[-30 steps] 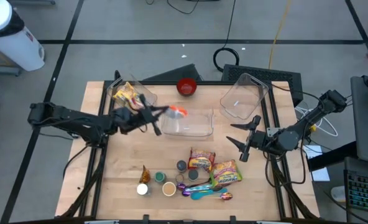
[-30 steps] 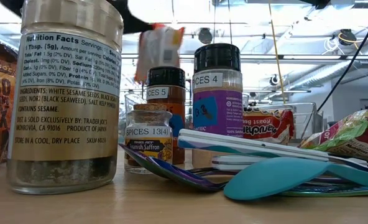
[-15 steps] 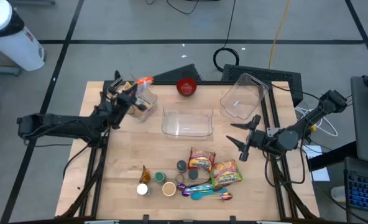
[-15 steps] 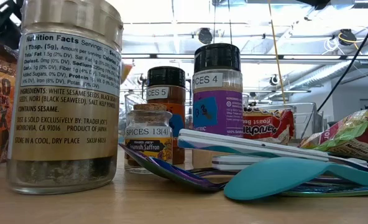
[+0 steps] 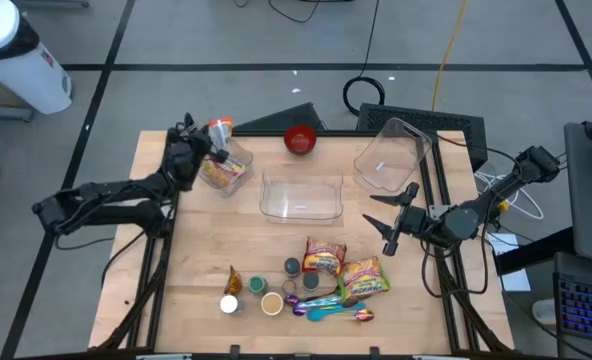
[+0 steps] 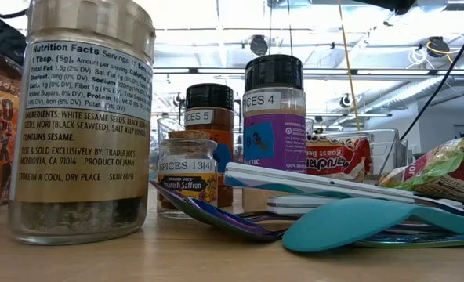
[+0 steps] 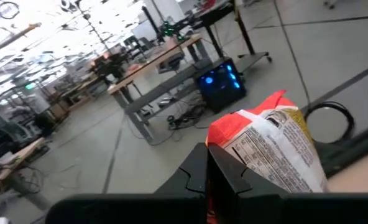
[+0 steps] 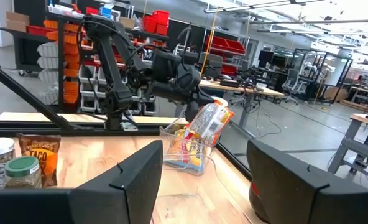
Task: Pick & Place Food Item
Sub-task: Put the orange noodle pack into the left transparent bin
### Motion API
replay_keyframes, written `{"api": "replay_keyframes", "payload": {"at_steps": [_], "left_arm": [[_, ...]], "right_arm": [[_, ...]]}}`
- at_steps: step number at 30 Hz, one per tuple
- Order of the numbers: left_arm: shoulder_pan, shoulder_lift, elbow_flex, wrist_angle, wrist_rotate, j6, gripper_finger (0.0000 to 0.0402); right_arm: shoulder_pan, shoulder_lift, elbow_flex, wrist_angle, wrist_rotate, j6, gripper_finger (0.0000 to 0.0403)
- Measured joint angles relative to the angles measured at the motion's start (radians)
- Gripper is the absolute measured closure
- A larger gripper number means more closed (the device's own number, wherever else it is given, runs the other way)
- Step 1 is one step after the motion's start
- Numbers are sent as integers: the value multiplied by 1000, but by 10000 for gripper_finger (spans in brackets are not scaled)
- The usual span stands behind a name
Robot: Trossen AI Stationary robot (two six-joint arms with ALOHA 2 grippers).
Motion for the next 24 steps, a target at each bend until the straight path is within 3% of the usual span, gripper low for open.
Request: {"api": "replay_keyframes", "payload": {"at_steps": [5,8,11,14,19,24], "left_arm": [[28,0,0,32,-13,51,399],[38,0,0,68,-88,81,400],[54,-1,1,32,-21,64,399],[73,3,2,-111,61,14,400],[95,55,2,-302,88,-110,391],[86,78,3,-354,144,-203,390]], "right_arm": [[0,0,0,-6,0,0,177],[0,0,0,-6,0,1,178],[0,0,0,-6,0,3,180],[0,0,0,-6,0,3,181],[0,0,0,-17,-1,22,182],[0,0,0,-17,-1,22,183]]}}
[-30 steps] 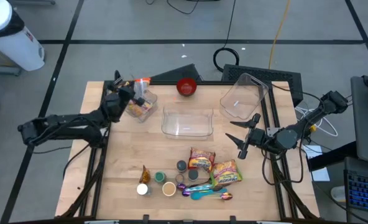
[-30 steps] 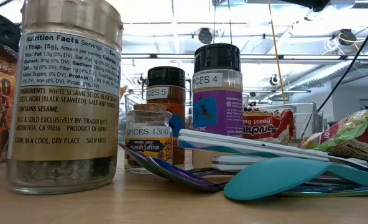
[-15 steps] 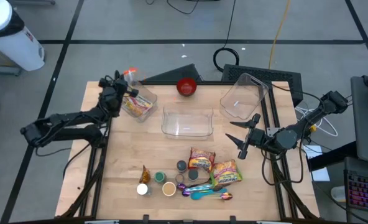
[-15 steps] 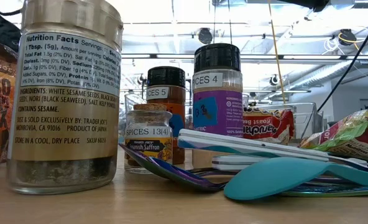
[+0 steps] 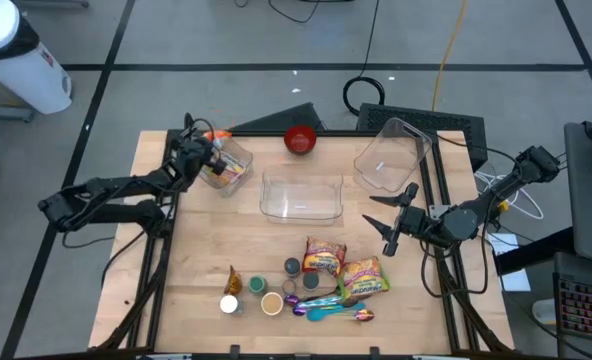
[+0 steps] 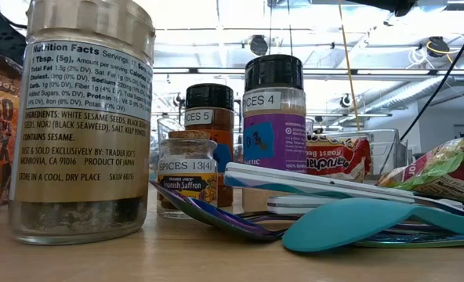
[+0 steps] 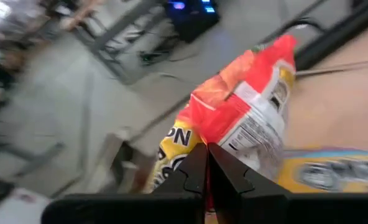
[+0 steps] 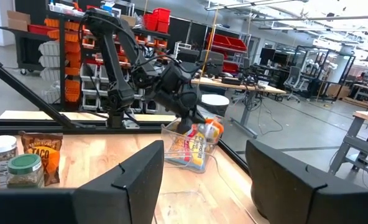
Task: Pick & Place Food Item
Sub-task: Put the orange noodle pack into the left transparent bin, then put the green noodle pack into the left transparent bin
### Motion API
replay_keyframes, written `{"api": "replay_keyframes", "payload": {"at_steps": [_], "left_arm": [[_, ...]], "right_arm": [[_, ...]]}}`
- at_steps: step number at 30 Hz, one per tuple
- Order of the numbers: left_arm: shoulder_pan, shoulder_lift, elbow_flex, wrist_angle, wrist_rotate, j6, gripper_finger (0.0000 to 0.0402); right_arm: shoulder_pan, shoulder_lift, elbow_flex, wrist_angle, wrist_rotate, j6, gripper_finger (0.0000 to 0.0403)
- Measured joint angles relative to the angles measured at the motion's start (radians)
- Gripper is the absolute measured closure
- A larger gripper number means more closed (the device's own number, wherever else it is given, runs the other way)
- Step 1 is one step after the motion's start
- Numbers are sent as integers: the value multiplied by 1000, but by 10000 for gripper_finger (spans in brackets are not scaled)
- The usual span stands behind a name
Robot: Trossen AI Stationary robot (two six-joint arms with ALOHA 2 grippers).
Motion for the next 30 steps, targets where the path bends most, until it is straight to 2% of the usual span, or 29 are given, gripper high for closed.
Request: {"api": "replay_keyframes", "payload": {"at_steps": [4,7,10,15,21,25,30], "left_arm": [[-15,0,-1,-3,109,-75,390],[-29,1,-1,-19,166,-106,372],[-34,1,-1,-35,160,-155,337],[-35,-3,-1,-73,138,-208,255],[-36,-70,-2,-127,206,-282,166],[-36,-153,-3,-136,276,-295,131],[-36,-285,-3,-135,336,-368,110]], "right_arm": [[0,0,0,1,0,-2,181],[0,0,0,1,0,-3,184],[0,0,0,1,0,-3,186],[0,0,0,-3,0,7,186],[1,0,0,-3,0,7,186],[1,0,0,-3,1,8,184],[1,0,0,-10,0,23,187]]}}
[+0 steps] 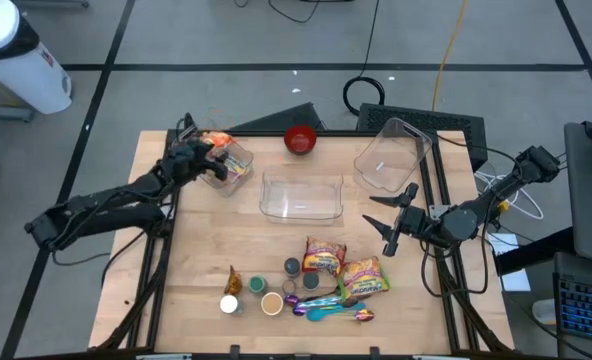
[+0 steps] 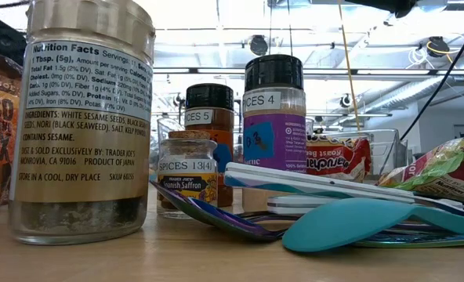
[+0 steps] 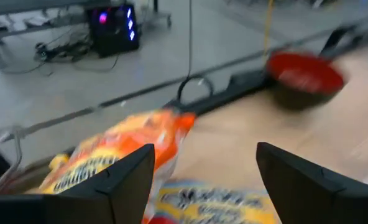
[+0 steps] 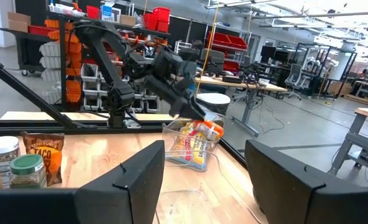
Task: Pick & Place Food Item
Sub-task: Put the green noodle pack into the left transparent bin
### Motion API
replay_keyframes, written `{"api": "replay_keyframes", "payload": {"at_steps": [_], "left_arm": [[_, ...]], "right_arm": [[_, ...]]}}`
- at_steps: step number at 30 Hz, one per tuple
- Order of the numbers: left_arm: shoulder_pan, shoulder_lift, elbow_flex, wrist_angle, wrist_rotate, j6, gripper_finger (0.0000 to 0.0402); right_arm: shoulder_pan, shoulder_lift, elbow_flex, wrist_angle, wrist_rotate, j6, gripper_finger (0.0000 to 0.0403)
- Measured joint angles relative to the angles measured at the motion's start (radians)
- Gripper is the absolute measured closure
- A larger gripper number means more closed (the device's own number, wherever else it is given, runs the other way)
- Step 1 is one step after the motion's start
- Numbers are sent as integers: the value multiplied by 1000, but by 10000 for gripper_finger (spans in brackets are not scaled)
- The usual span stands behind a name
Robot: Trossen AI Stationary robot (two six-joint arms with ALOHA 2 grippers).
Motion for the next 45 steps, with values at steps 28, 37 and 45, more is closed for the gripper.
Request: {"api": "replay_keyframes", "payload": {"at_steps": [28,37,45], "left_arm": [[-187,-246,0,359,487,-241,105],[-236,-246,0,399,486,-214,105],[-236,-246,0,399,478,-215,105]], "right_arm": [[-71,0,0,-169,-351,169,193],[-108,0,0,-172,-573,176,197],[-140,15,0,-180,-709,210,198]]}}
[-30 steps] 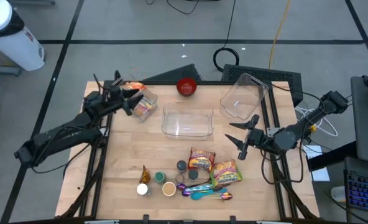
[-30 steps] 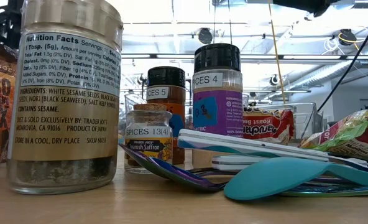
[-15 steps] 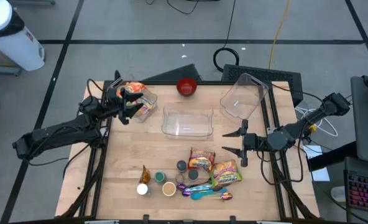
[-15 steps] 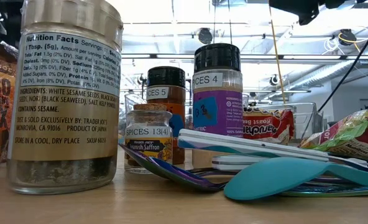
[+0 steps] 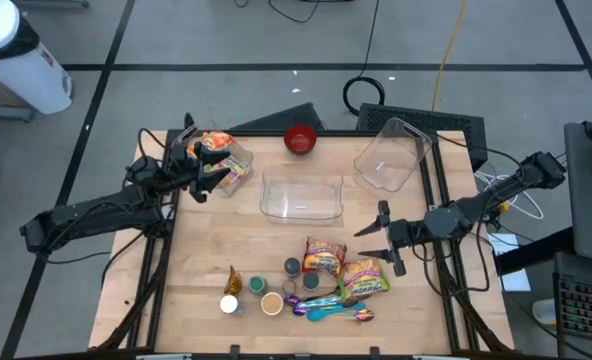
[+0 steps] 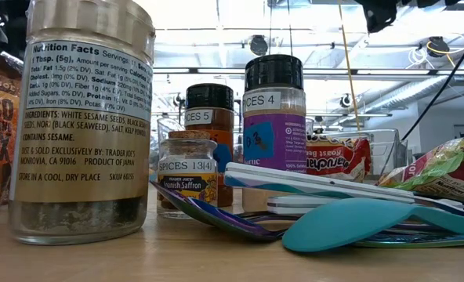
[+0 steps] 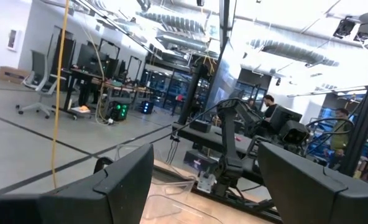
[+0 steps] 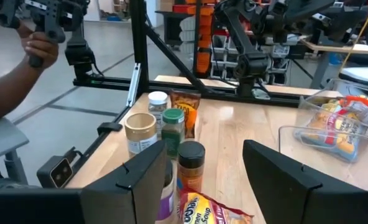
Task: Pick & Place Food Item
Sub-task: Put the green noodle pack into the left transparent bin
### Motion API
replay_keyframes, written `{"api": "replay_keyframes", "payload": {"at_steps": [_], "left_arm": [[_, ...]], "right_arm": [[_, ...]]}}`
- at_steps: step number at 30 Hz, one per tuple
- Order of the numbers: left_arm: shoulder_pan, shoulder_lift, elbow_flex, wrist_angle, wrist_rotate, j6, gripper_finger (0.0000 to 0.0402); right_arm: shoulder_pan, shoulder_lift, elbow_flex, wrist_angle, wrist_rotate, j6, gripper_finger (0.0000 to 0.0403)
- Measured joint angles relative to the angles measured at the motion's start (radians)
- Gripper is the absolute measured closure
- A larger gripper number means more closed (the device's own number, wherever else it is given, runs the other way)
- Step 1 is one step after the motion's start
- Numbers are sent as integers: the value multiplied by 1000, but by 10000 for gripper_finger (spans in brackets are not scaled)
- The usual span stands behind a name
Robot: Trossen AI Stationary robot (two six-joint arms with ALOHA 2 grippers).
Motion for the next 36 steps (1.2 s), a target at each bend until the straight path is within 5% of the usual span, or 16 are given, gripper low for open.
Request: {"api": "replay_keyframes", "payload": {"at_steps": [9,23,28,36], "left_arm": [[-9,0,0,0,-18,15,105],[-322,57,0,-5,-34,471,105],[-402,147,3,-3,-146,492,105],[-452,255,101,4,-148,490,105]], "right_arm": [[0,1,0,0,2,0,198],[0,1,0,1,2,-11,203],[0,1,0,2,2,3,203],[0,0,0,-3,2,10,200]]}}
